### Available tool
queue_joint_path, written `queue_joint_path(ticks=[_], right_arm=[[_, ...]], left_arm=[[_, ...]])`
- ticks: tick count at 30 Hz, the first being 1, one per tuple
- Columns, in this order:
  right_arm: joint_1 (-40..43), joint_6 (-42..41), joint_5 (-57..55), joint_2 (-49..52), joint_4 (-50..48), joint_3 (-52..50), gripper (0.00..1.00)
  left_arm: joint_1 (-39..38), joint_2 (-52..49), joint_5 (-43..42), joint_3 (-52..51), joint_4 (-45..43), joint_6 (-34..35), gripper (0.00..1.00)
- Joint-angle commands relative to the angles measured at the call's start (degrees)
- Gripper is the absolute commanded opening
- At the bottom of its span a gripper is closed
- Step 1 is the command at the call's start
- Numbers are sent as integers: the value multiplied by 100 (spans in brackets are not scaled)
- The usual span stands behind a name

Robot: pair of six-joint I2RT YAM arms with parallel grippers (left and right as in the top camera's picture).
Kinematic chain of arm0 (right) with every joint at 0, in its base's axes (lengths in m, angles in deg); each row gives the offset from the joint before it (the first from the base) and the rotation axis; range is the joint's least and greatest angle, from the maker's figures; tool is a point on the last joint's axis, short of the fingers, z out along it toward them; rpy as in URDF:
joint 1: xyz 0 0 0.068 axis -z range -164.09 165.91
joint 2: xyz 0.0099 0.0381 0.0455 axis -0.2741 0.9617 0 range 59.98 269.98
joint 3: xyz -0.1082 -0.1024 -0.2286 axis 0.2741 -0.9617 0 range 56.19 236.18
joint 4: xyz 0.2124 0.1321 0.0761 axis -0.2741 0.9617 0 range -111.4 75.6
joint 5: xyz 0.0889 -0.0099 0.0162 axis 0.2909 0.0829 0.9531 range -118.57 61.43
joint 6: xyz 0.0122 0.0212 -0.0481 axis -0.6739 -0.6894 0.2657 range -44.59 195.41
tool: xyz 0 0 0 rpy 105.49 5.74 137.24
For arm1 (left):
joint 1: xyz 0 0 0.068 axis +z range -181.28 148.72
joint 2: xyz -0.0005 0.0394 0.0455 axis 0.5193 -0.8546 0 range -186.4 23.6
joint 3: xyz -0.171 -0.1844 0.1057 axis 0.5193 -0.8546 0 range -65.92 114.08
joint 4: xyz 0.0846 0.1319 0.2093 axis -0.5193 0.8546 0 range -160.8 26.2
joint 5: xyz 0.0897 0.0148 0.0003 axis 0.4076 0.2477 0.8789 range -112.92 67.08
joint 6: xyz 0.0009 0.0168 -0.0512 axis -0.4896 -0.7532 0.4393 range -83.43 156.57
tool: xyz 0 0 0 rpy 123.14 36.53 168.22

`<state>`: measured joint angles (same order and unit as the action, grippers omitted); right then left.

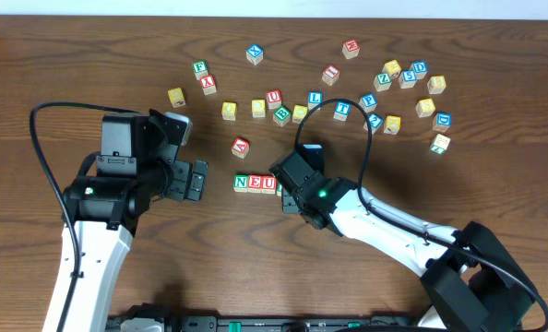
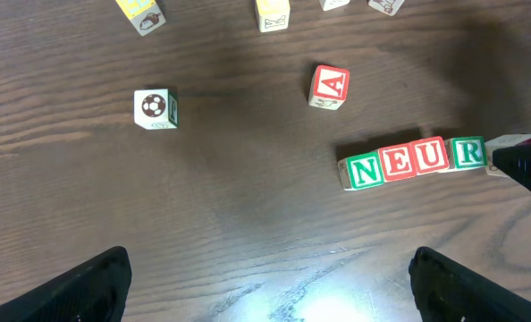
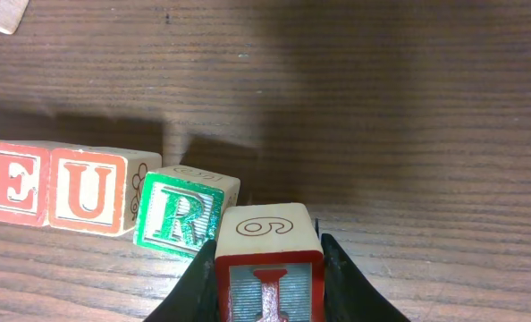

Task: Spell out NEURIPS
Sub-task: 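Lower the red I block beside the R block, nudging it into line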

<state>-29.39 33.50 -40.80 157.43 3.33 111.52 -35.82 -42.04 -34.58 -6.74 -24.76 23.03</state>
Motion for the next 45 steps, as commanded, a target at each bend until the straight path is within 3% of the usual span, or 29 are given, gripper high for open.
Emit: queue_joint_path(ticks=[1,45], right_arm=[[-57,-66,-70,72,-22,-44,1],[-57,22,-66,72,-144,-44,1]], left_arm=[[24,7,55,157,0,-35,98],[24,7,55,157,0,-35,98]])
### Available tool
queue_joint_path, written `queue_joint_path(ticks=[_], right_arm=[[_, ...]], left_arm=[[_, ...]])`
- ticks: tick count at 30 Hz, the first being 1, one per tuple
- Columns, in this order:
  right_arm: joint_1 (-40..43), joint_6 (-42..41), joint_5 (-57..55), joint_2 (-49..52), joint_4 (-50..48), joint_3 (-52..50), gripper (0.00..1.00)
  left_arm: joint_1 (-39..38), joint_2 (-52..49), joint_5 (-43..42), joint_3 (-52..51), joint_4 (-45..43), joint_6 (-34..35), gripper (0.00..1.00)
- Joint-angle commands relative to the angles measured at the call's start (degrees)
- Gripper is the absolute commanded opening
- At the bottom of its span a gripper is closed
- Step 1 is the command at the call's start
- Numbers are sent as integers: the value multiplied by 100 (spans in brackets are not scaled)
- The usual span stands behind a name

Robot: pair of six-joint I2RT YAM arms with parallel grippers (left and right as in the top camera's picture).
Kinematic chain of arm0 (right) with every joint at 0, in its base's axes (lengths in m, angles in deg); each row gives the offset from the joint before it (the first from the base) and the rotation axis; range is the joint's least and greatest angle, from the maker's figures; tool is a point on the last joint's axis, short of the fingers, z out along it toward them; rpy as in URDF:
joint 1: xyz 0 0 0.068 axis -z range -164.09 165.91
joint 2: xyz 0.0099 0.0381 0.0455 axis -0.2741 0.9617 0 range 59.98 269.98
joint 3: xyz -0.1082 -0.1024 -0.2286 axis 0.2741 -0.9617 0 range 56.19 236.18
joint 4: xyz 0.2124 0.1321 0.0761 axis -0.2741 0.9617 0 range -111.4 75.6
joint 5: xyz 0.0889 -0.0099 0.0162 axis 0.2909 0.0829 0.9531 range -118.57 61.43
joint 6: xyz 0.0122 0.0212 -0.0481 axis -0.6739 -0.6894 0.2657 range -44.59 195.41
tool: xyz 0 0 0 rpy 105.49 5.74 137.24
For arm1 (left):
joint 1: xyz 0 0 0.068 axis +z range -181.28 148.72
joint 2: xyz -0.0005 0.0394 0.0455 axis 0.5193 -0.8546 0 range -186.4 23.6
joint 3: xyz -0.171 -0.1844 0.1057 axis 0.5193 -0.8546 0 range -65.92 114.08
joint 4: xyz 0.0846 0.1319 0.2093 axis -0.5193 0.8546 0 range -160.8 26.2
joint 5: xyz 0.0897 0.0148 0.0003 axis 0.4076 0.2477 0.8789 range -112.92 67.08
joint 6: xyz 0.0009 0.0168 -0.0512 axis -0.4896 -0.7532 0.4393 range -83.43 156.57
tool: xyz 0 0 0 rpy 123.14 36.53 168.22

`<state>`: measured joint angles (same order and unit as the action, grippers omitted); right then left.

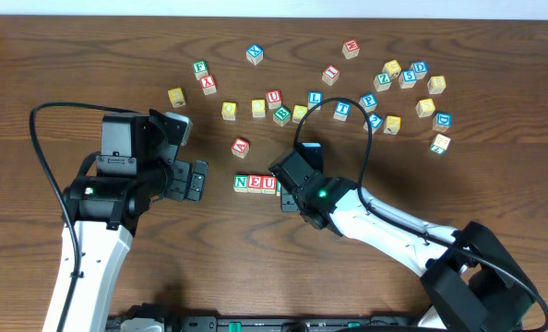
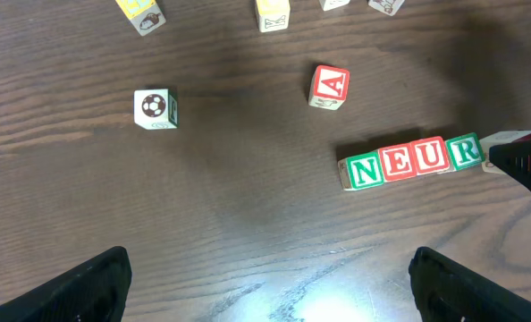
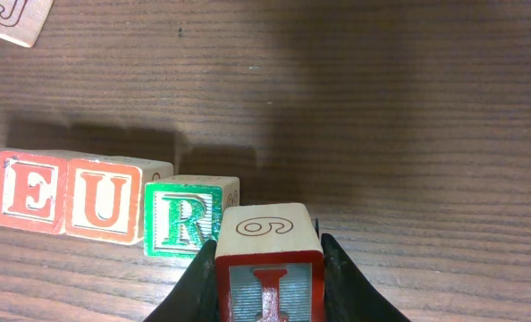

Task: Spell out NEURIPS
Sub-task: 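Lower the red I block beside the R block, nudging it into line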

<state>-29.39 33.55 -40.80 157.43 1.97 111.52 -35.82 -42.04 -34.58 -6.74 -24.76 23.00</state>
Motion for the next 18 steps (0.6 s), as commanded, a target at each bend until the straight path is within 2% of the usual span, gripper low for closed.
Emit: queue_joint_path(ticks=[1,18], right_arm=[[-57,17,-63,72,-11,-44,1],[-55,-7,-133,74,74,-70,1]], left_arm=[[24,7,55,157,0,-33,98],[24,7,55,157,0,-33,98]])
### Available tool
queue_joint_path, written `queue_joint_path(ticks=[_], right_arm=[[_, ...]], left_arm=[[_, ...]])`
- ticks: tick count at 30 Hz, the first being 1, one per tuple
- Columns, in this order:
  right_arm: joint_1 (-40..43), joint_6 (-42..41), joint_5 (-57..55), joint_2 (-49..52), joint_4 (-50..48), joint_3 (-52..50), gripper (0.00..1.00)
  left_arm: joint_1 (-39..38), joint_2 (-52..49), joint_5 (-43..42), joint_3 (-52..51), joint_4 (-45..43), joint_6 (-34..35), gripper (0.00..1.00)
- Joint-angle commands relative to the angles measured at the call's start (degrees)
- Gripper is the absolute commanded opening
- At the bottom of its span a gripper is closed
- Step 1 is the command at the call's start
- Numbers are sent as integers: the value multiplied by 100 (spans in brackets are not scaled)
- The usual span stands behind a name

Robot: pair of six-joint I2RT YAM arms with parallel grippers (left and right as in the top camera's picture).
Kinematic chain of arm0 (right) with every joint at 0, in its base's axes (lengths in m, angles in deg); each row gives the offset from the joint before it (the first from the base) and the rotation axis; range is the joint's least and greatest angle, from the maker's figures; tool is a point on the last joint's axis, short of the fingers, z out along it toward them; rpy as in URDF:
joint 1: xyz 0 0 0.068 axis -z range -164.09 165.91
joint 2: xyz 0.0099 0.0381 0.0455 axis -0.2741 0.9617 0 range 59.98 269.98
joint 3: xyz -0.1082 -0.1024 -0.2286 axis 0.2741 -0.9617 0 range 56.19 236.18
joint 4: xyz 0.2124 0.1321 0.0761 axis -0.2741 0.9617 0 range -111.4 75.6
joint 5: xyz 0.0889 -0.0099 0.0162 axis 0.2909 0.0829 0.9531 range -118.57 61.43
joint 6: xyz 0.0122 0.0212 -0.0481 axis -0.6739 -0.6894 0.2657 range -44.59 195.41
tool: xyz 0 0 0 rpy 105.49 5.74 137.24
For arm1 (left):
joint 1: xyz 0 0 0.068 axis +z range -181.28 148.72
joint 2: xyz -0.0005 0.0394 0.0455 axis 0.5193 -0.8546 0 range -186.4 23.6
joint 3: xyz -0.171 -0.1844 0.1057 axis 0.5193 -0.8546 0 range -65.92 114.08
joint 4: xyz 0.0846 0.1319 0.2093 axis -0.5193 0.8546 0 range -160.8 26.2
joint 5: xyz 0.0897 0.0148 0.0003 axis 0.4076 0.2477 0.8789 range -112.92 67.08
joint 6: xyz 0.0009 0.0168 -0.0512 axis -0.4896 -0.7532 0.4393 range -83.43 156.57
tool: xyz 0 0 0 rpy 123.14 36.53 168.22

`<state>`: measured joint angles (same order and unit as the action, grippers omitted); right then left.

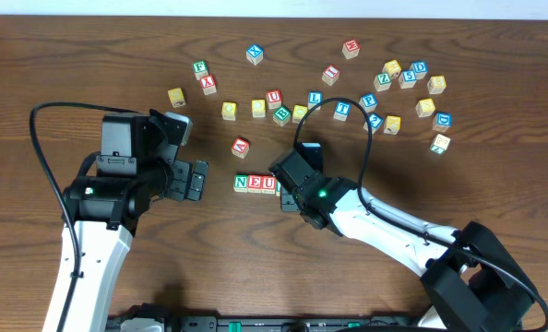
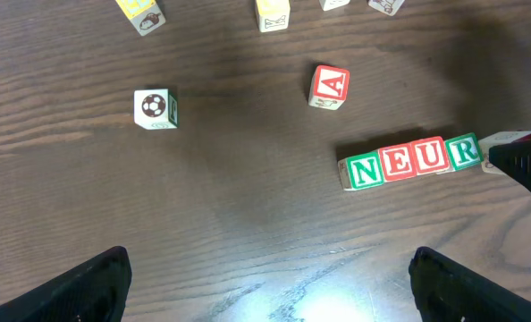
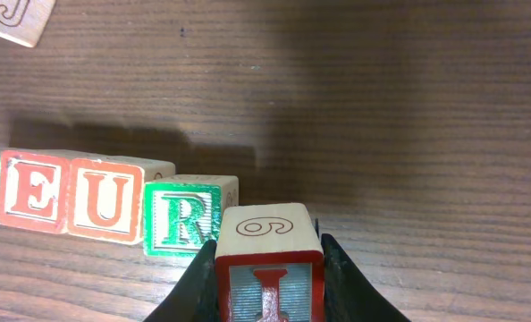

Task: Spell out NEURIPS
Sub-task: 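Lower the red I block beside the R block, nudging it into line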

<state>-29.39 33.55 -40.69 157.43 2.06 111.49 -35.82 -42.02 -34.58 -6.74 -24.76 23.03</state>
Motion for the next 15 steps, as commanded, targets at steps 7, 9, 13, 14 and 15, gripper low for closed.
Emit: queue_joint_path(ticks=[7,9,13,14,15], right_arm=[[-57,-186,-66,74,227,-68,1],[-57,-186,17,74,225,-68,1],[-57,-227,72,74,223,-68,1],[-57,-227,72,74,223,-68,1],[-57,-227,79,74,223,-68,1]], left_arm=[[24,4,55,157,0,-35,98],[24,4,55,157,0,-35,98],[24,4,55,157,0,-37,98],[24,4,55,157,0,-37,98],[24,4,55,157,0,-35,98]])
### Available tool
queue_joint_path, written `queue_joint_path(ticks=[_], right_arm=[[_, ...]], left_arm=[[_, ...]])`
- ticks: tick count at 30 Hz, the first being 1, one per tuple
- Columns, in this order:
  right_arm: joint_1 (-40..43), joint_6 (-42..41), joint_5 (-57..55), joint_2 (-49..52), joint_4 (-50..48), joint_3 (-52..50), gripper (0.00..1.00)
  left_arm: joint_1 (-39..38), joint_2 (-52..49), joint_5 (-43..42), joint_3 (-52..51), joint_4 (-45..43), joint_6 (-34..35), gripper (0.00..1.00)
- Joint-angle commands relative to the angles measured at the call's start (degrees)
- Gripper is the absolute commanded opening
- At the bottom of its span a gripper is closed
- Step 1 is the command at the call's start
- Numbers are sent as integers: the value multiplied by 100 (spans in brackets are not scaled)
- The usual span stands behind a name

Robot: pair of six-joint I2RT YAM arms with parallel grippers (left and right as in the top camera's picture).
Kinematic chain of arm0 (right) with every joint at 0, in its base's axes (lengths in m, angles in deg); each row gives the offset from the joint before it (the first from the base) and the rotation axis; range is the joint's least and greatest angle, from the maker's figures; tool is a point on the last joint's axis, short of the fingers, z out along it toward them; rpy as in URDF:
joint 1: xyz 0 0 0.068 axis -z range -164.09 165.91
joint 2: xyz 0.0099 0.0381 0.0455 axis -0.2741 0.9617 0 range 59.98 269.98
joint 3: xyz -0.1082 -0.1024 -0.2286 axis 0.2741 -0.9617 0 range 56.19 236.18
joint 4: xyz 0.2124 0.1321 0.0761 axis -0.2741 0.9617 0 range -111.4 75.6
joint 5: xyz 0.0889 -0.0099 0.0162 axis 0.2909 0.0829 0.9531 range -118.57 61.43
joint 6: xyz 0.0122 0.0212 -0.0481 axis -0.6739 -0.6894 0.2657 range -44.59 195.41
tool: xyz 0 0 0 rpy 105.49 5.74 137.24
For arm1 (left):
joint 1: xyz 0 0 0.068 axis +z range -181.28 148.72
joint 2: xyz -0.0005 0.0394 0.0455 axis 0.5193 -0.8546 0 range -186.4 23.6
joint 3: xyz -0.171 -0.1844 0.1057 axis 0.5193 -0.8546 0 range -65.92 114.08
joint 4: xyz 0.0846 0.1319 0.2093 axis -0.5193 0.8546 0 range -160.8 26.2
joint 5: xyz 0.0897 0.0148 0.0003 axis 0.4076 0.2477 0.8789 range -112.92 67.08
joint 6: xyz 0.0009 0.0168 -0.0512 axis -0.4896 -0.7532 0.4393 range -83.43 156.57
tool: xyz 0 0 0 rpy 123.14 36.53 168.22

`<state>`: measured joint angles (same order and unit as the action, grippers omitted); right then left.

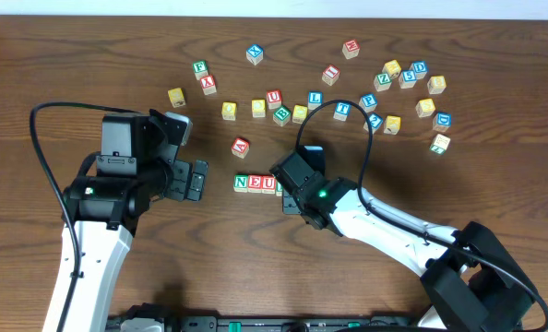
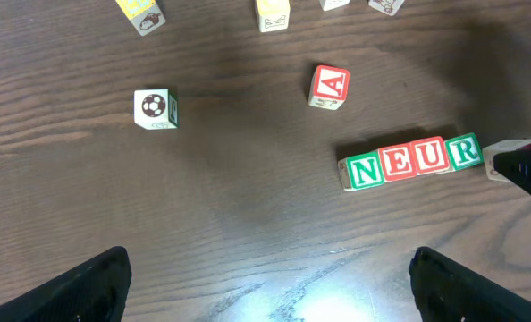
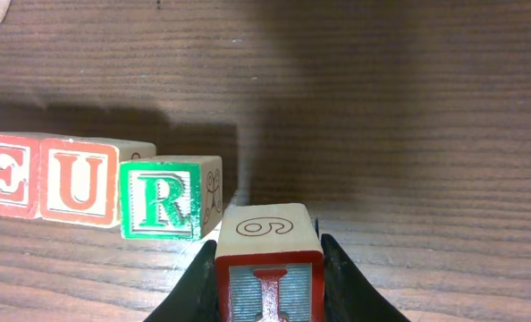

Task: Spell out NEURIPS
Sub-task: 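Lower the red I block beside the R block, nudging it into line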

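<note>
A row of letter blocks reading N, E, U, R (image 2: pixel 413 159) lies on the dark wood table (image 1: pixel 89 55), seen from above as the row (image 1: pixel 256 183). My right gripper (image 3: pixel 268 268) is shut on the red I block (image 3: pixel 268 259), whose top face shows a 6; it sits just right of the green R block (image 3: pixel 163 199) and a little nearer the camera. The left gripper (image 2: pixel 265 277) hangs open and empty well left of the row.
A red A block (image 2: pixel 329 86) lies above the row and a soccer-ball block (image 2: pixel 155 107) farther left. Several loose letter blocks (image 1: pixel 348 92) are scattered across the back of the table, up to the far right.
My right gripper with the I block has shifted slightly right of the R block, so a wider strip of the R's side face shows. The left arm has not moved.
The right gripper stayed shut on the I block at the right end of the row throughout. The R block sat tilted beside the U at first, then lay squared up in line. The I block now stands slightly farther right of it.
</note>
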<state>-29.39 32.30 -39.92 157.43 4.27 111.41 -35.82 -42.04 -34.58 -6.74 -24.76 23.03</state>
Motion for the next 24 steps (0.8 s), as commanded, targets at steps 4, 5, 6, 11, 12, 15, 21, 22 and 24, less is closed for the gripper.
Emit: queue_joint_path(ticks=[4,5,6,11,12,15,21,22,24], right_arm=[[-61,-103,39,74,-33,-59,1],[-63,-103,37,74,-42,-59,1],[-72,-103,39,74,-57,-59,1],[-138,-103,35,74,-109,-59,1],[-138,-101,35,74,-111,-59,1],[-138,-101,35,74,-109,-59,1],[-136,-101,-35,74,-103,-59,1],[-136,-101,-52,74,-101,-59,1],[-136,-101,-74,74,-101,-59,1]], left_arm=[[24,7,55,157,0,-35,98],[24,7,55,157,0,-35,98],[24,7,55,157,0,-35,98],[24,7,55,157,0,-35,98],[24,7,55,157,0,-35,98],[24,7,55,157,0,-35,98],[24,7,55,157,0,-35,98],[24,7,55,157,0,-35,98],[24,7,55,157,0,-35,98]])
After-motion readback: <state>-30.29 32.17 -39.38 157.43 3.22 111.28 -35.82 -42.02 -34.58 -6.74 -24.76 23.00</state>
